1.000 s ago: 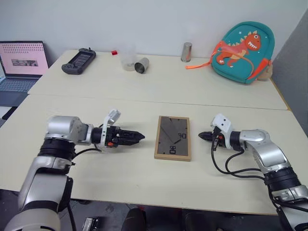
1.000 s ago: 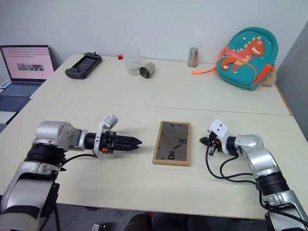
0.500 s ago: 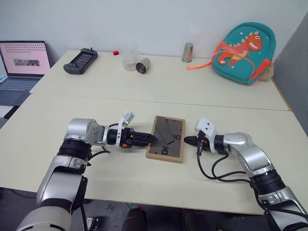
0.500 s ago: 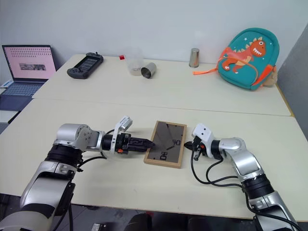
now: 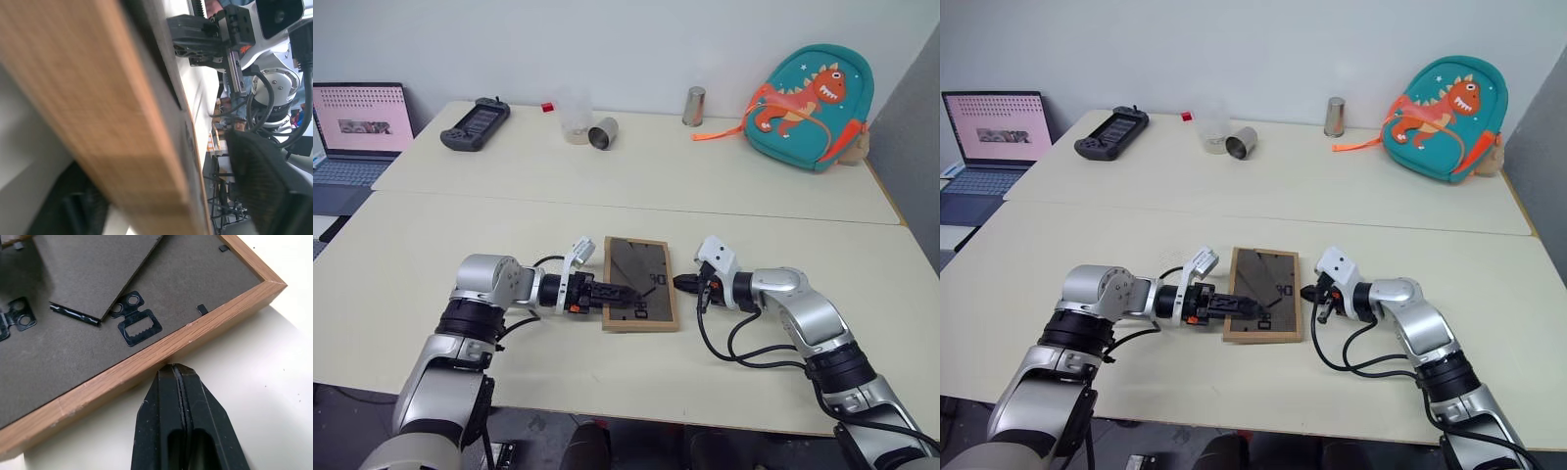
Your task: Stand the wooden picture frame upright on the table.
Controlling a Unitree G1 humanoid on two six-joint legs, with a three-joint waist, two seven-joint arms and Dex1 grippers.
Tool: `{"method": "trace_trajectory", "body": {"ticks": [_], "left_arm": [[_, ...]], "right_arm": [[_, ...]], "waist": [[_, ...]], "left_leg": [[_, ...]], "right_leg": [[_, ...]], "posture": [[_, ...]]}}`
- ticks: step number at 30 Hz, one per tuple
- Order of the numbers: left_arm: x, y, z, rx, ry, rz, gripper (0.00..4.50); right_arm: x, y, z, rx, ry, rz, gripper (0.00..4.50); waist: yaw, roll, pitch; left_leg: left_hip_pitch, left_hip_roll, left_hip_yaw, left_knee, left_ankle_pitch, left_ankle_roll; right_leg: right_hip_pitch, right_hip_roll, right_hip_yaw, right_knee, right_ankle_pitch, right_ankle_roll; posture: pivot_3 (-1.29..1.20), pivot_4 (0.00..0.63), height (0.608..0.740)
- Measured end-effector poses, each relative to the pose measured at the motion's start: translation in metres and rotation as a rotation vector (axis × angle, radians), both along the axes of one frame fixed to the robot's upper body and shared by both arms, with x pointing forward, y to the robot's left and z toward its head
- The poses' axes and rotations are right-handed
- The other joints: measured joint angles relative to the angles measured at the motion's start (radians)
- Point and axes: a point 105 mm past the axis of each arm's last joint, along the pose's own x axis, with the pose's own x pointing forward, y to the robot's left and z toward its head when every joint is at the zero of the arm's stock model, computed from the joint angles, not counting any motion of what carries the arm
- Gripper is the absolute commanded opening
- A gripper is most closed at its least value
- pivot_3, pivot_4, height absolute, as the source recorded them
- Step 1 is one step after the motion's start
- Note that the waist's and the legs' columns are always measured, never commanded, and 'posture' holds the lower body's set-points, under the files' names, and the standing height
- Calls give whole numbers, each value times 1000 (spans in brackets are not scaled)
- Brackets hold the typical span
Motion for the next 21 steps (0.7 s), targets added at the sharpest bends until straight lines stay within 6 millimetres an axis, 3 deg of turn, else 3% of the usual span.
{"method": "trace_trajectory", "body": {"ticks": [8,12,16,21], "left_arm": [[-4,4,8,-17,-20,-4,1310],[-1,6,10,-5,-40,16,1297],[11,7,18,-4,-102,72,1297],[18,19,38,9,-224,117,1297]], "right_arm": [[1,-6,-1,-11,-5,-13,0],[1,-9,-2,-11,-1,-24,0],[-1,-25,7,8,24,-40,654],[-6,-59,39,67,47,-57,1719]], "waist": [[-1,0,0],[-1,0,0],[3,0,0],[3,0,0]], "left_leg": [[0,0,0,0,0,0],[0,0,0,0,0,0],[-1,0,0,0,0,0],[-1,0,0,-1,0,0]], "right_leg": [[0,0,0,0,0,0],[0,0,0,0,0,0],[-1,0,0,0,0,0],[-1,0,0,-1,0,0]], "posture": [[0,150,740],[0,150,740],[0,150,740],[0,150,740]]}}
